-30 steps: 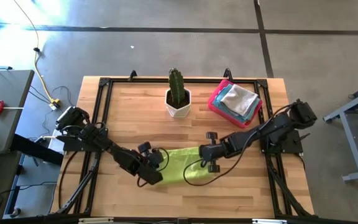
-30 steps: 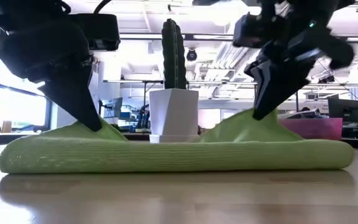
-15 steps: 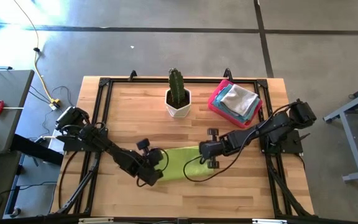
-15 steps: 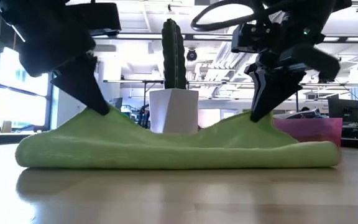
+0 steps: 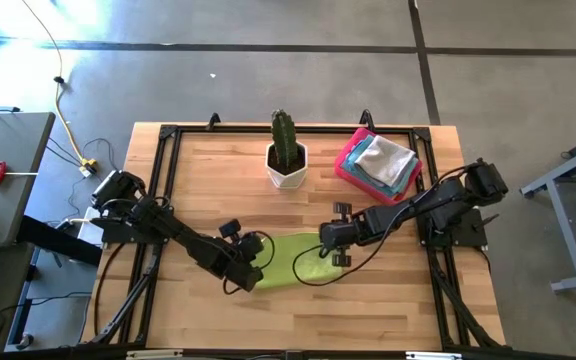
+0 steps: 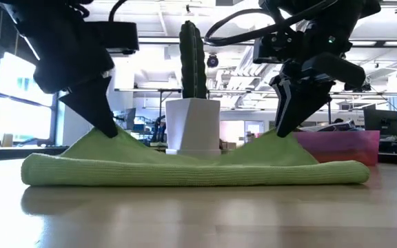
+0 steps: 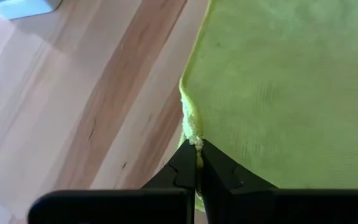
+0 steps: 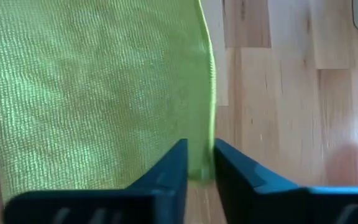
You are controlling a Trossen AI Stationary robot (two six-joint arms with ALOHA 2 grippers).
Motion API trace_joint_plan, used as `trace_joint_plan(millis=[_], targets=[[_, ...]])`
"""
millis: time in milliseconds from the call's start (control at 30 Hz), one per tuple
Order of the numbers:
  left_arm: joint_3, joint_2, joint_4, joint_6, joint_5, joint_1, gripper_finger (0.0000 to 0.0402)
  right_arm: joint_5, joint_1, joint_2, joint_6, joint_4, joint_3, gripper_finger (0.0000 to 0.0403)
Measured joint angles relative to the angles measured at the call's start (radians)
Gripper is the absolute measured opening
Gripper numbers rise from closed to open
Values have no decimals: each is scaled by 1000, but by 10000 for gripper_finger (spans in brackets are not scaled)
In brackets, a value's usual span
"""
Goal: Fold microfiber towels
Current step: Fold the green microfiber towel
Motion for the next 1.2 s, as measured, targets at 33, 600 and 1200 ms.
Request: trace_joint_plan(millis=[33, 600, 1200], targets=[[0, 0, -2, 0, 3, 3, 1, 0, 0, 0, 0, 0, 0, 80], [4, -2, -172, -3, 38, 17, 152, -165, 27, -41, 390, -62, 1, 173], [4, 0, 49, 89, 138, -67, 156, 21, 99, 58, 866, -59, 0, 172]])
